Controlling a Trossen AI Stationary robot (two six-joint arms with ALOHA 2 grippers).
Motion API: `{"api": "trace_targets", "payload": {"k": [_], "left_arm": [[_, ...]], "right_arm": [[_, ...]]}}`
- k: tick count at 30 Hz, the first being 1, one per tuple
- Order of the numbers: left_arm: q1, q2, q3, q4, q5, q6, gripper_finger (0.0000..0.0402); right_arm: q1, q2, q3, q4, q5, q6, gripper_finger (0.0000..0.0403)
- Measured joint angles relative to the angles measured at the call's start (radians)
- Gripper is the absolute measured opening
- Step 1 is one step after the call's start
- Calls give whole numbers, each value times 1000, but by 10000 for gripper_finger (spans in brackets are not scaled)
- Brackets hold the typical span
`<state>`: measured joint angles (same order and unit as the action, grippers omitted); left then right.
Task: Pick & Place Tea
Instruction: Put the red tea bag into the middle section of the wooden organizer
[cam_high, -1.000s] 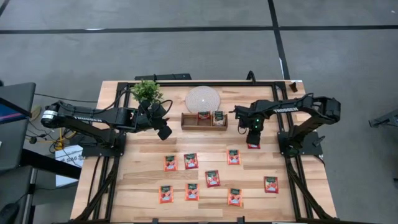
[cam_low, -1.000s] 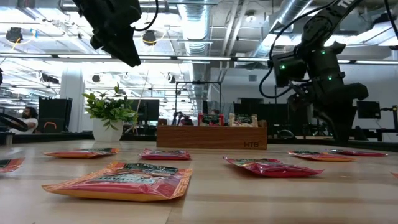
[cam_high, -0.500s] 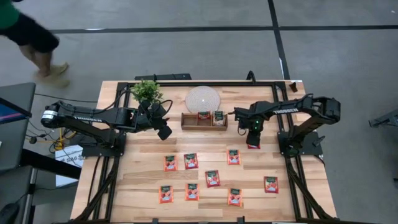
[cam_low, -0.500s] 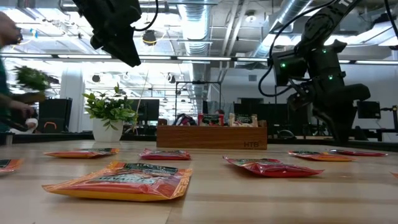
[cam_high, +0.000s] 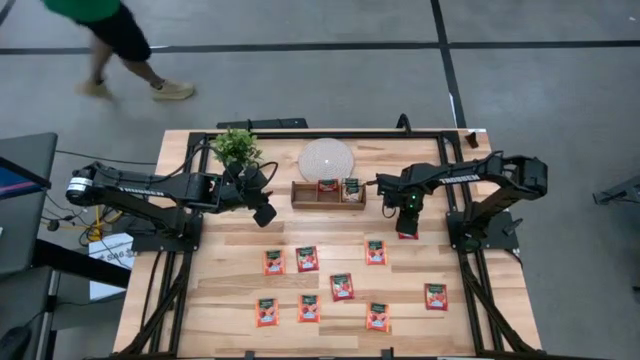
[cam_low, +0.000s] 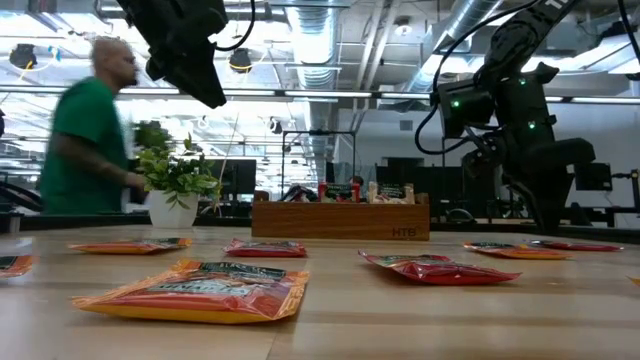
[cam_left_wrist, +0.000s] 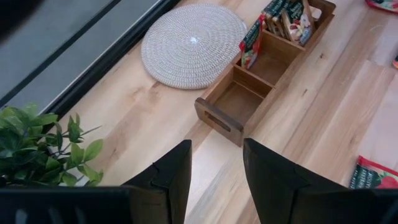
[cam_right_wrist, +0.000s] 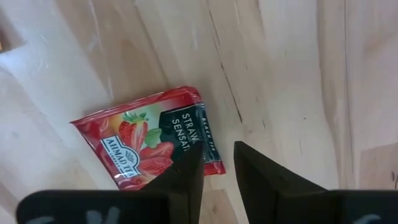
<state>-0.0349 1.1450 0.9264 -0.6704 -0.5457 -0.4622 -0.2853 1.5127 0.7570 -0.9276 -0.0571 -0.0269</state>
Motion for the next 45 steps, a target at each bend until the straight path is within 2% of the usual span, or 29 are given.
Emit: {"api": "trace_targets", "payload": {"k": [19, 29, 36, 40, 45], "left_arm": [[0, 0, 0, 0, 2, 0, 138], [0, 0, 0, -1, 2, 1, 138], [0, 0, 0, -1, 2, 2, 138], [0, 0, 0, -1, 1, 7, 138], [0, 0, 0, -1, 1, 6, 138]], "right_arm": [[2, 1, 0, 4, -23, -6, 82], [-2, 154, 28, 17, -59, 4, 82], [-26, 122, 40, 19, -65, 9, 80], [-45, 103, 32, 54, -66, 27, 63], [-54, 105, 22, 57, -69, 35, 22]]}}
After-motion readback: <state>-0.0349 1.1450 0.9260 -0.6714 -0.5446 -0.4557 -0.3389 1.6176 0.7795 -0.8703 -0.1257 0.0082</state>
